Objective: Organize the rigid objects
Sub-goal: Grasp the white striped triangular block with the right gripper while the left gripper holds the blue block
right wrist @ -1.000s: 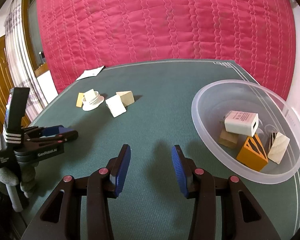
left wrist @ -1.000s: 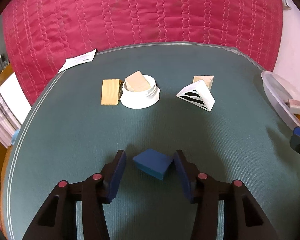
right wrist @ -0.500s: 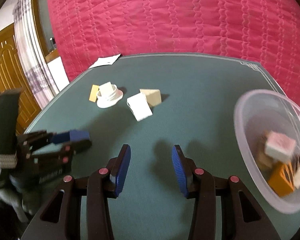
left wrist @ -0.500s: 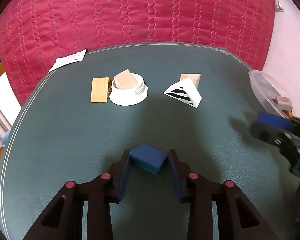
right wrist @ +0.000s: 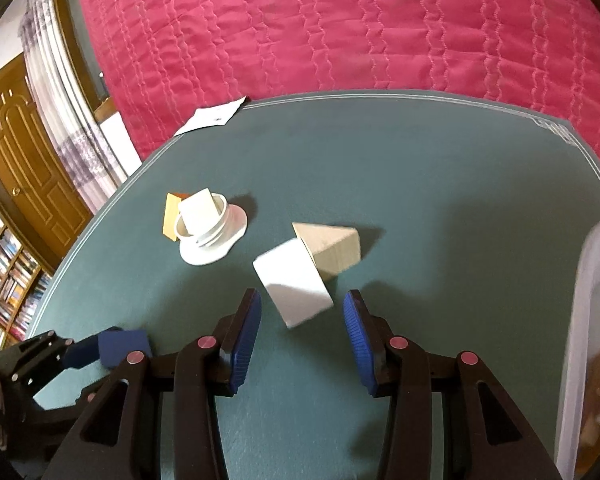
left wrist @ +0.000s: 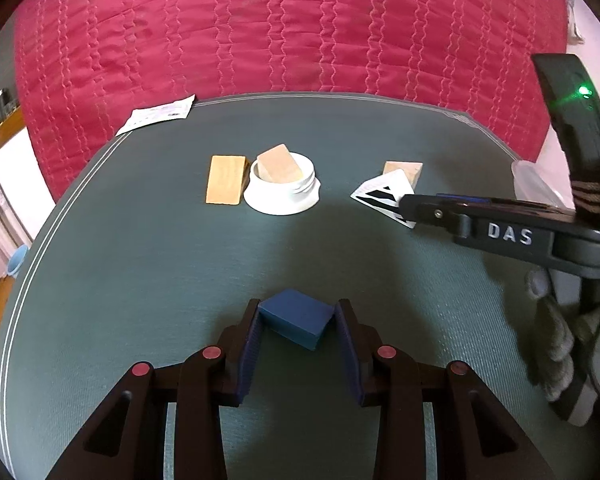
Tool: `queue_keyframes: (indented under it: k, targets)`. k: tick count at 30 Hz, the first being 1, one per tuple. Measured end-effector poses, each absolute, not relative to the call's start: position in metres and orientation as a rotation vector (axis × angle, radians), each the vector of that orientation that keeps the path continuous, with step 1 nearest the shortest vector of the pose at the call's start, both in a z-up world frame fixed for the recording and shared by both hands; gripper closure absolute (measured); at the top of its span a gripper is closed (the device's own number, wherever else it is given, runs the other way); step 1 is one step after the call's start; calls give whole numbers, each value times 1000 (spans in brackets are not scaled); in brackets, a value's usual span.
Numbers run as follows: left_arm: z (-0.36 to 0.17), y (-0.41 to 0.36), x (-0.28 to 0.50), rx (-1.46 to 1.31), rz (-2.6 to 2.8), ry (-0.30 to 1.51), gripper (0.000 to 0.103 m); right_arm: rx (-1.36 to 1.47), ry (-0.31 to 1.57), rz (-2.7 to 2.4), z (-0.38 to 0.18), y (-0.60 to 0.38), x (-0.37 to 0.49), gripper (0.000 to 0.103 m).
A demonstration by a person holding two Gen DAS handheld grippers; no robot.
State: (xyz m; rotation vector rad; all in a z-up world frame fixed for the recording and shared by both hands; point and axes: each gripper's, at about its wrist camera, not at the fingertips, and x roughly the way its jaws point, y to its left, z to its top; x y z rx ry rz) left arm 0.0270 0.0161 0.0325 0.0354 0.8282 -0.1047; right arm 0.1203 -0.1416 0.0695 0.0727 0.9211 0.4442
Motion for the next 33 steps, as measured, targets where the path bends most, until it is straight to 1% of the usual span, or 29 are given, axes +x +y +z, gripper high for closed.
queue_keyframes:
  k: [9,11,14,22,33]
  targets:
    - [34,16,27,48,-75,812,65,-31,934,440,65,-120,132,59]
    - [34,16,27,52,-70,813,65,-66,928,429,65,-115,130,66]
    - [34,15,26,57,-61,810,65,-84,925,424,66,-113,126,67]
    - [36,11,23,93,-28,789,65,-64,917,428,69,-123,104,68]
    - [38,3,18,155,7,754,65,22,884,398,82,-162,66,69]
